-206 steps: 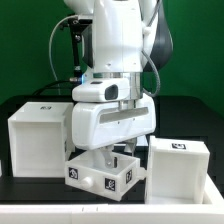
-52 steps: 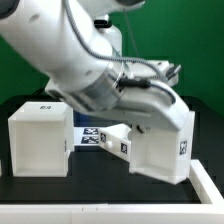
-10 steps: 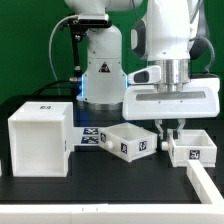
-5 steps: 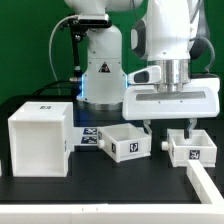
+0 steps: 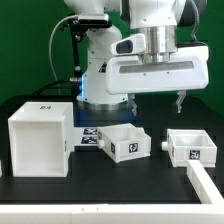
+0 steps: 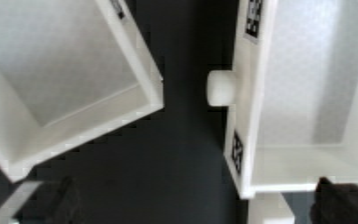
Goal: Assemble drawer
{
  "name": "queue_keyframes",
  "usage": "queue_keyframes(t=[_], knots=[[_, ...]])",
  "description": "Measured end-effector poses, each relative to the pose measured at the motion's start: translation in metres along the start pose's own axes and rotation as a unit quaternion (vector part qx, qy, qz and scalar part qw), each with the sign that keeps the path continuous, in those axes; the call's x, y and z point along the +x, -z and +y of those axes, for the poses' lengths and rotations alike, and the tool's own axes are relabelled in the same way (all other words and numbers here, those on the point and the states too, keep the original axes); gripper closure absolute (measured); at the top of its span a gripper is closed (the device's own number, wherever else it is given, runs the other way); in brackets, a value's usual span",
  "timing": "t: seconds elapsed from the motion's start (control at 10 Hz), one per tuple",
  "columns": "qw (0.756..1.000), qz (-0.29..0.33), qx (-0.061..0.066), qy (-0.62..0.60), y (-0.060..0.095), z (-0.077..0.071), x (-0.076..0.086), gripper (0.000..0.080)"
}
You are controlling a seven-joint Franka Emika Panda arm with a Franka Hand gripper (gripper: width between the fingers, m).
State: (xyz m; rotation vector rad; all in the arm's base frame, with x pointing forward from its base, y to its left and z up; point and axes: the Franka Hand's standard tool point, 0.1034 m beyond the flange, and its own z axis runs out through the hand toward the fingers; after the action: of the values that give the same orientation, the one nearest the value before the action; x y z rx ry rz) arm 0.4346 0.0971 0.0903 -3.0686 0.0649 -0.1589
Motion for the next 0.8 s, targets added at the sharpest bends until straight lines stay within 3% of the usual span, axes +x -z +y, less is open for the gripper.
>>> queue_keyframes(t=[0.3,0.4,0.6,0.8], knots=[[1.0,-0.007,-0.001,0.014,0.0,0.005,0.0,0.0151],[1.0,-0.024,-0.002,0.017,0.005,0.023,0.005,0.0151],[0.997,-0.073,-0.011,0.011,0.027,0.049,0.035,0.0151],[0.991,-0.135,-0.01,0.004,0.044,0.048,0.06,0.0151]])
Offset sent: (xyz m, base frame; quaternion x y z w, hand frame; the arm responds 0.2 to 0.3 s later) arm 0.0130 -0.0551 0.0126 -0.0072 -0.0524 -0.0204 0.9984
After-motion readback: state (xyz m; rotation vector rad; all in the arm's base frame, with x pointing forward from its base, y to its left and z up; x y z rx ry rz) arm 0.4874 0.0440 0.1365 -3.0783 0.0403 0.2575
